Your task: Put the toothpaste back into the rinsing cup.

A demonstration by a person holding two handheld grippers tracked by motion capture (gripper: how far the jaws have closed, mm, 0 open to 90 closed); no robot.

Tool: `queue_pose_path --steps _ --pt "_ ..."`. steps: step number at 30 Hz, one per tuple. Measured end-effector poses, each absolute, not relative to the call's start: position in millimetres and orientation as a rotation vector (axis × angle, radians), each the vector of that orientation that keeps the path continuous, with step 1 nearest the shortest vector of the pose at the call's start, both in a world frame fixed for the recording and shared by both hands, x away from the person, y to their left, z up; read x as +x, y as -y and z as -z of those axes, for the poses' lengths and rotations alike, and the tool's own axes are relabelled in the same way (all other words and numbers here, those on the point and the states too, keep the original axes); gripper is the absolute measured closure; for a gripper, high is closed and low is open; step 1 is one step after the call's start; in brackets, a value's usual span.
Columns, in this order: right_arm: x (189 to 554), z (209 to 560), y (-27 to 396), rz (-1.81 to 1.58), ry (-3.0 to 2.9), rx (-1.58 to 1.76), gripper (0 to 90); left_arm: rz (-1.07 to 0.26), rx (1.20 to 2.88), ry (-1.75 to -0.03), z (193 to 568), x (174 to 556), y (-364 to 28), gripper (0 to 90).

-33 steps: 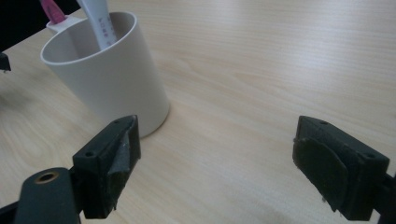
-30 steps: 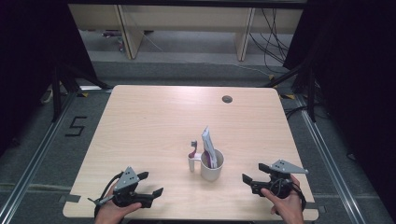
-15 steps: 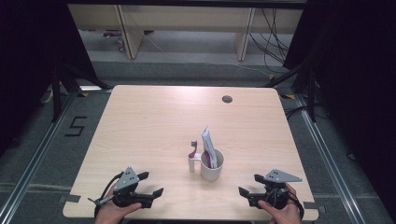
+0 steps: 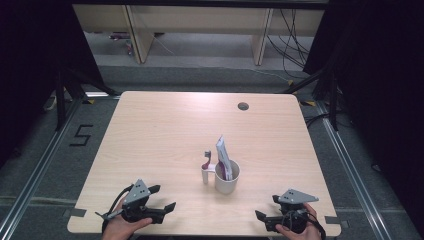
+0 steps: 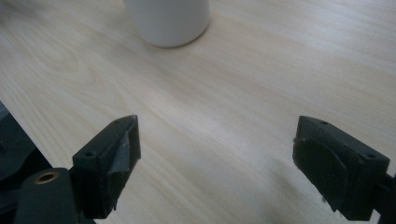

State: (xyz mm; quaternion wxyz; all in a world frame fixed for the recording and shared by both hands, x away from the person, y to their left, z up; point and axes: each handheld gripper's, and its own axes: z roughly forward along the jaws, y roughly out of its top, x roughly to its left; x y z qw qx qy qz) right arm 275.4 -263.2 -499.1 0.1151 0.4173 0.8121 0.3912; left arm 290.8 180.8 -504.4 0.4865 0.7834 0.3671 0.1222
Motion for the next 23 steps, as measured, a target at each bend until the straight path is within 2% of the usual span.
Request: queue_pose_path --steps 23 --pt "265.8 499.1 260.8 -1.089 -2.395 1.228 16.2 -0.301 1.923 -0.879 503.7 290.3 -180.9 16.0"
